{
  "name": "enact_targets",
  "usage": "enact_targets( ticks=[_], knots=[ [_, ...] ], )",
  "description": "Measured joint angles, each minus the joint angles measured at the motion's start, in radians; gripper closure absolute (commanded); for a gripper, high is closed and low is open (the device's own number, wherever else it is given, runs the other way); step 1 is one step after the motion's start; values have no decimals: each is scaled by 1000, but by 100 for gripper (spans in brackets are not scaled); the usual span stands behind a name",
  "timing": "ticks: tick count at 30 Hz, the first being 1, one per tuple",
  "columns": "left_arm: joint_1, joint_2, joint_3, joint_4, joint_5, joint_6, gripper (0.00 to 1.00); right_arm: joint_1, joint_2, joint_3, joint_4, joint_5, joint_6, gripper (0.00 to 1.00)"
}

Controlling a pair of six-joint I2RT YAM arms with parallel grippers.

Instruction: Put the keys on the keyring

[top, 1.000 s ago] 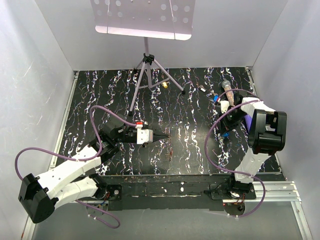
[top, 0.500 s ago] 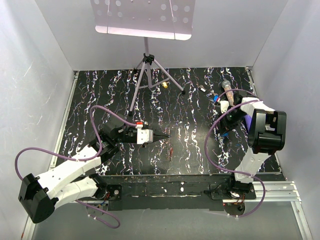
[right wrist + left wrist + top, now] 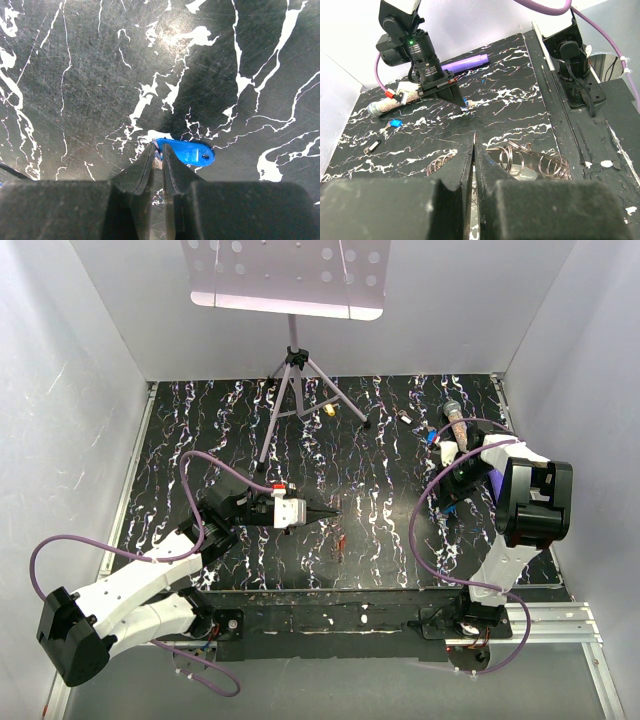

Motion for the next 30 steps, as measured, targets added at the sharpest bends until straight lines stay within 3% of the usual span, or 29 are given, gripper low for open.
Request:
enact_targets(
  ticks=[19,30],
  knots=[
    [0,0,0,0,0,3,100,0,9,8,-1,-20,0,83],
    [0,0,0,0,0,5,100,-1,9,8,-7,-25,0,99]
  ],
)
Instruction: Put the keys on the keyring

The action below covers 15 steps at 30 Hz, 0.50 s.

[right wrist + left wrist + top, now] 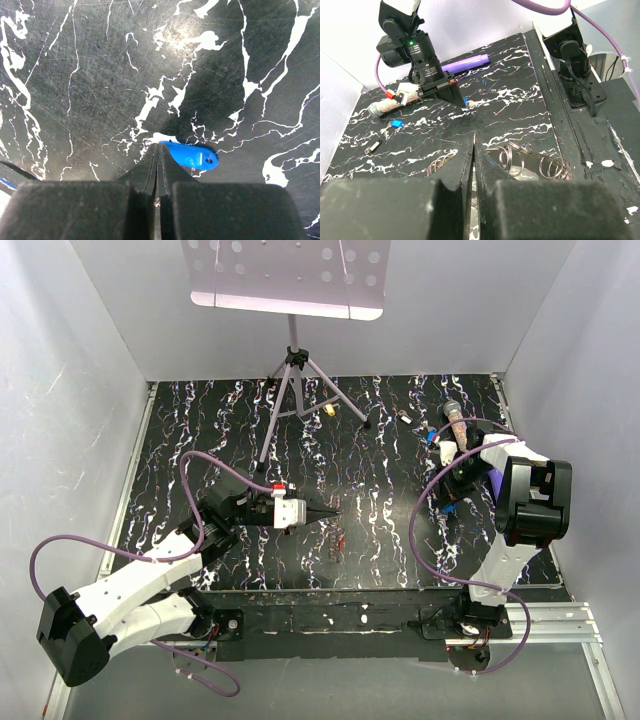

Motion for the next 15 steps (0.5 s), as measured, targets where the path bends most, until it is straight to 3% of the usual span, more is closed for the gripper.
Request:
enact_targets(
  ticks=[13,15],
  knots=[
    [0,0,0,0,0,2,100,-1,0,0,-12,0,-1,99],
    [0,0,0,0,0,2,100,-2,0,0,-16,0,-1,94]
  ],
)
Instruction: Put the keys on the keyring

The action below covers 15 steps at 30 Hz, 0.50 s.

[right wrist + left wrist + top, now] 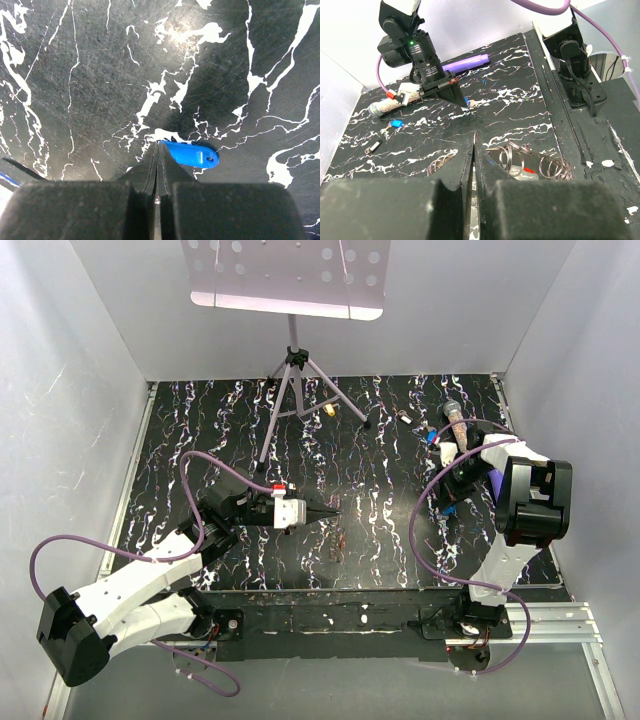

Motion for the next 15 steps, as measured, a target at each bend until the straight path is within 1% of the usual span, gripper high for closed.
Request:
enact_targets(
  ticks=[2,15],
  knots=[
    [0,0,0,0,0,0,100,-3,0,0,-3,0,0,91],
    [0,0,0,0,0,0,100,-11,0,0,-11,0,-5,85]
  ],
)
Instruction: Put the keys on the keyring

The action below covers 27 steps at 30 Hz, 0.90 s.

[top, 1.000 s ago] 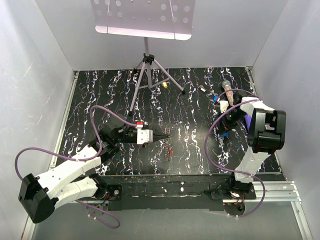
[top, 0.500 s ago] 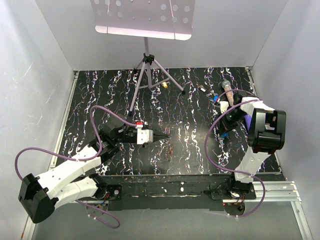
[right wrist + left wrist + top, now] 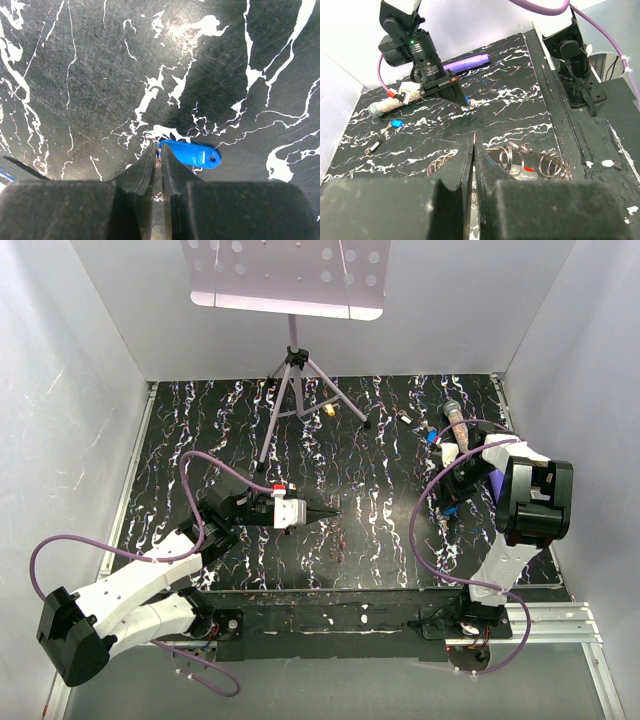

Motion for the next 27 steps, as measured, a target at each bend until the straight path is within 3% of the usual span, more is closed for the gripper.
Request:
enact_targets(
  ticks=[9,18,27],
  knots=[
    [0,0,0,0,0,0,100,-2,0,5,-13,0,-2,85],
    [0,0,0,0,0,0,100,-6,0,6,-16,0,-3,91],
    [0,0,0,0,0,0,100,-7,0,6,-17,0,-3,87]
  ],
)
